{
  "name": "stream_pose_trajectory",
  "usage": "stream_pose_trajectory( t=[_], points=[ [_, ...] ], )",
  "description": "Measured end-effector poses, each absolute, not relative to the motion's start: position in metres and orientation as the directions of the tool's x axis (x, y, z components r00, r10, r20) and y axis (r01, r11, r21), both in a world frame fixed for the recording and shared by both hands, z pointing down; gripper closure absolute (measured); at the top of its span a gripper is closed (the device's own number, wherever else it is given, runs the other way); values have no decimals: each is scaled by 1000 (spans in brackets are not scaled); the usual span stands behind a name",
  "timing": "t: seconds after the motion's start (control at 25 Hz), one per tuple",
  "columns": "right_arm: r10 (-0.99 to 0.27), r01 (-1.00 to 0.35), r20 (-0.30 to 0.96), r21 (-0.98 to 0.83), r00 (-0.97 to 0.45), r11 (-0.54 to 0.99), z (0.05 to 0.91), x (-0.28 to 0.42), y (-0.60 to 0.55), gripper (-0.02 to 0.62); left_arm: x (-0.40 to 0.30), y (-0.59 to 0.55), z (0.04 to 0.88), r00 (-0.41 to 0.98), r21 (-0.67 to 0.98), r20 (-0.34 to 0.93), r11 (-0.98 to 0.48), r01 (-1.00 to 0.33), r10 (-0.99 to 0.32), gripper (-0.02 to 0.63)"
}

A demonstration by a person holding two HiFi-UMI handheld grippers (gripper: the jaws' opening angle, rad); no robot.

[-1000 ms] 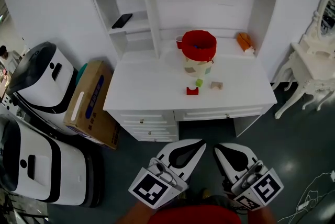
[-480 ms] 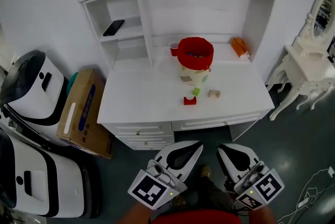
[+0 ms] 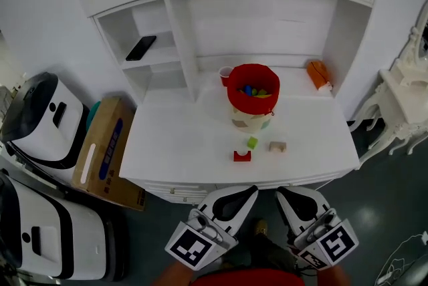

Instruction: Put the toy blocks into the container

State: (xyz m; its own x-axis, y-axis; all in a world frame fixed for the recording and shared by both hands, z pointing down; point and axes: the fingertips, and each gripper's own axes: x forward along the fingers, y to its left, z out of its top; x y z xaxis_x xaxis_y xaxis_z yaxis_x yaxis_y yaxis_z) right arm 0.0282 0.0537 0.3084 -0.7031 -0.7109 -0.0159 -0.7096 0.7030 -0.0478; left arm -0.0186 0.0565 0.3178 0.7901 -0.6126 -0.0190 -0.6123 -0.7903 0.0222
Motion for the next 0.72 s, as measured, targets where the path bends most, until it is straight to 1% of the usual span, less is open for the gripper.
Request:
stream_pose_trajectory(
  t=[0.36,0.52,0.72],
  points=[
    [-666,-667,35,-40,-745,744,330,68,-25,574,7,-11,341,742,6,29,-742,-670,-669,592],
    [-633,-637,70,-46,-771,770,344,76,-48,572,13,-33,351,720,-2,46,-721,-693,-693,592],
    [-626,-635,117,-63,-771,770,362,85,-76,569,16,-57,360,694,15,59,-694,-720,-718,592]
  ],
)
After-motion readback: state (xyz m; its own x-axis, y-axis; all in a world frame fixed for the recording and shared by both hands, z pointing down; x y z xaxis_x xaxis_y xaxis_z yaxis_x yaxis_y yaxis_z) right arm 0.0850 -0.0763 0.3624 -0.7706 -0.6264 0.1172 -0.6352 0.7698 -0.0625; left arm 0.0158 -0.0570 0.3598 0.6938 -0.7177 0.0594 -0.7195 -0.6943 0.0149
